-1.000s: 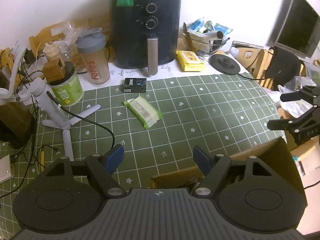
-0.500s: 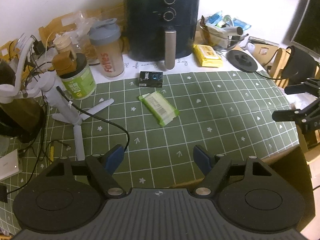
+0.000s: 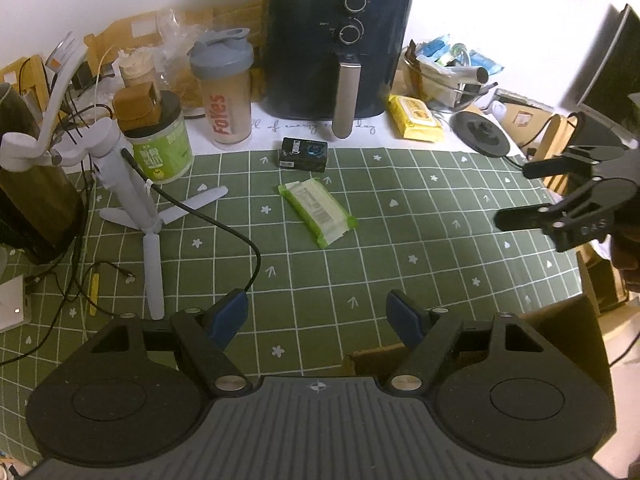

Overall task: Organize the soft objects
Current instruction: 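Move the right gripper down toward the green-wrapped wipes pack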

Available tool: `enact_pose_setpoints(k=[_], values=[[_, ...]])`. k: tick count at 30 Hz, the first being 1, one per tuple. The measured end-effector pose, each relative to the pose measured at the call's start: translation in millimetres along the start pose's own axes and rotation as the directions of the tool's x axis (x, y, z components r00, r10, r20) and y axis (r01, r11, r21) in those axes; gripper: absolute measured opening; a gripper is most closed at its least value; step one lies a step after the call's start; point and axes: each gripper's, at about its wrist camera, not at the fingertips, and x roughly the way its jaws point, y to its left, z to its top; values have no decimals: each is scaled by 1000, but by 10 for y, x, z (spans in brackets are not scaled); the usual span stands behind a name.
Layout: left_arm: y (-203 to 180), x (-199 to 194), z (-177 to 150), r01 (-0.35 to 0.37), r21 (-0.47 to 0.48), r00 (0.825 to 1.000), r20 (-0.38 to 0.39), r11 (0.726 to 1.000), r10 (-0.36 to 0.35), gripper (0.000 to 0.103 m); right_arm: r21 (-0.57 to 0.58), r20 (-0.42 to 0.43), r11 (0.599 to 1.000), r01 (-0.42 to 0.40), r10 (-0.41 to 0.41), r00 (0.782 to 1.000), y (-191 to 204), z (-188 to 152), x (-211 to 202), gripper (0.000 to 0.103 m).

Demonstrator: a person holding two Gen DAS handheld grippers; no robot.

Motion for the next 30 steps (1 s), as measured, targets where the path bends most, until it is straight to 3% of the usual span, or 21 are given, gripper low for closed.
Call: enact_pose_setpoints(k=[20, 30], values=[[138, -60, -165, 11, -68, 1000, -5, 998, -11, 76, -55, -80, 998, 8, -13, 997, 244, 347, 608, 103], [226, -70, -251, 12, -123, 1000, -6, 992, -13, 76, -105, -131, 994, -37, 23, 991, 292, 436, 908, 103]])
